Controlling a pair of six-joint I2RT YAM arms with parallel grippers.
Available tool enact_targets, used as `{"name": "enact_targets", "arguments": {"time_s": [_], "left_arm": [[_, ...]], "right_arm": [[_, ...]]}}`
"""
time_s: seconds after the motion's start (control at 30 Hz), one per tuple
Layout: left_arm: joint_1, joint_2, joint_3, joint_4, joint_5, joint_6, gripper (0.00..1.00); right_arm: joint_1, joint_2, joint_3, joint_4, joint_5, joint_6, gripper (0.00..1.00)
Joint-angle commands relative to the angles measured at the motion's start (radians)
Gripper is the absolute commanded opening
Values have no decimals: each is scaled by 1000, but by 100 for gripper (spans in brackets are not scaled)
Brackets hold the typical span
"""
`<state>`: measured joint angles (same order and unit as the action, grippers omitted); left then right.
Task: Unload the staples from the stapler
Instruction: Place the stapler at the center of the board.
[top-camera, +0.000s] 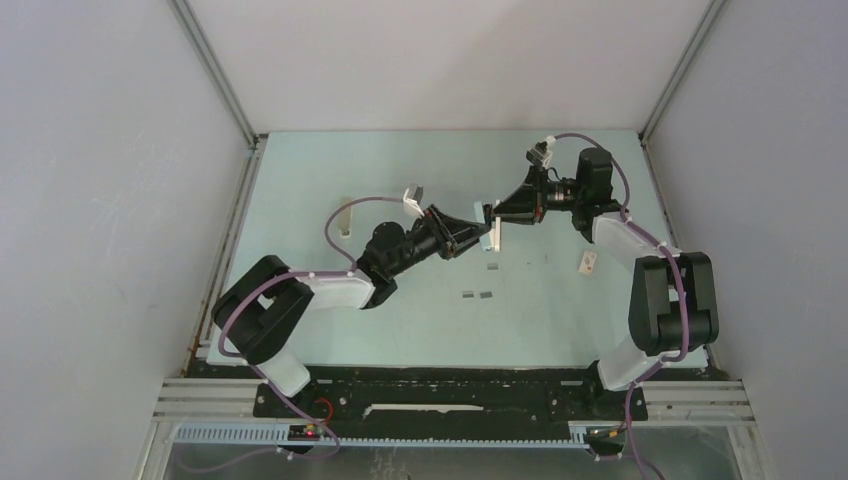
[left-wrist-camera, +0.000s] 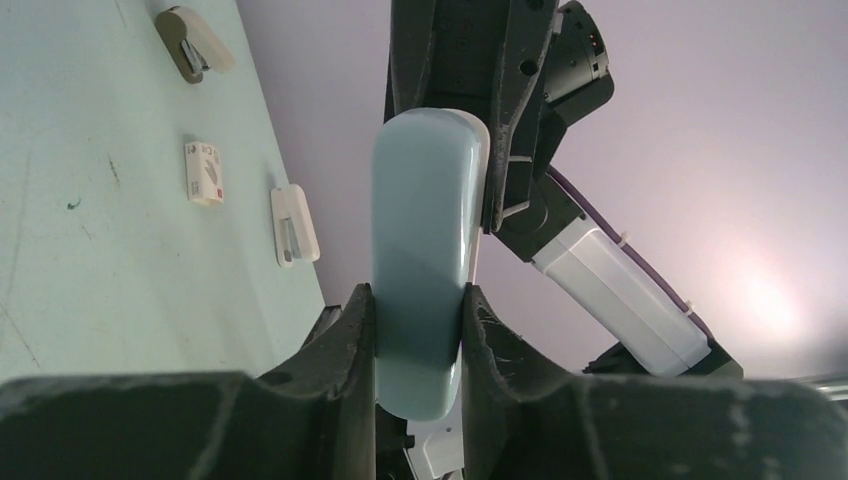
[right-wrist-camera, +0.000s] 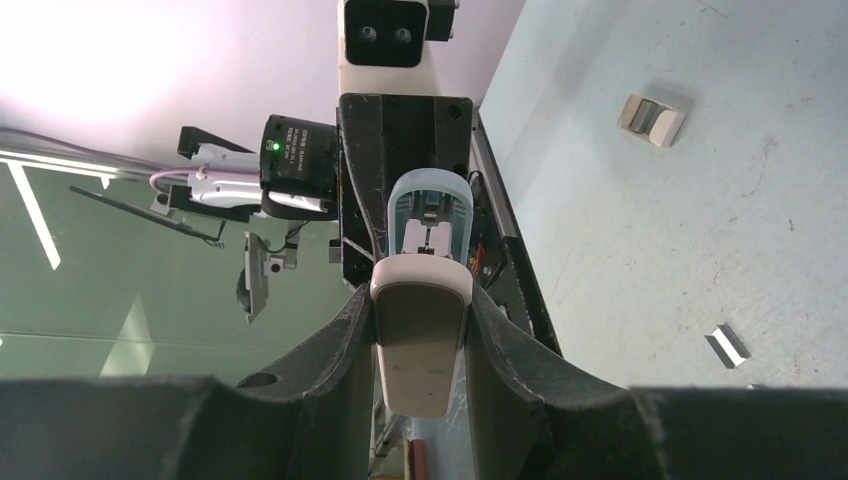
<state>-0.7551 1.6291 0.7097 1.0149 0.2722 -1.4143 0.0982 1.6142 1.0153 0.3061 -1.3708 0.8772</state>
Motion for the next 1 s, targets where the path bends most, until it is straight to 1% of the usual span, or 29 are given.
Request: {"name": "enact_targets", "arguments": {"time_s": [0.0,0.07,0.1,0.17,0.33,0.37,0.4,0.43,0.47,0.57,0.67,0.77,0.83,0.97], "left_arm": [[-7,6,31,108,39,-19,0],[-4,-5,22,117,41,-8,0],[-4,-13,15,120,41,-3,0],[2,-31,-7,131,37,8,0],[27,-106,-103,137,15,42,0],[35,-125,-125,134,12,50,0],[42,-144,-148,129,8,58,0],[51,-170,-176,127,2,64,0],[82,-222,-237,118,-15,77,0],[118,-307,-309,68,-34,109,0],[157,-405,-352,-47,-51,162,0],[198,-523,-366,-224,-72,235,0],[227,-607,-361,-381,-96,297,0],[301,-774,-324,-694,-172,426,0]], "right_arm": [[13,-19,1,-1,-14,-40,29],[16,-29,2,-42,-13,-84,47],[19,-35,2,-64,-13,-108,54],[21,-49,1,-109,-12,-158,64],[21,-95,2,-233,-2,-300,86],[21,-102,2,-259,-2,-329,96],[21,-110,3,-288,1,-365,99],[19,-119,3,-330,6,-405,100],[15,-145,3,-426,21,-512,100],[8,-171,6,-524,25,-640,100],[-6,-201,6,-611,16,-763,100],[-28,-235,6,-697,21,-868,100],[-44,-254,4,-740,39,-927,100],[-83,-283,-3,-791,59,-986,100]]}}
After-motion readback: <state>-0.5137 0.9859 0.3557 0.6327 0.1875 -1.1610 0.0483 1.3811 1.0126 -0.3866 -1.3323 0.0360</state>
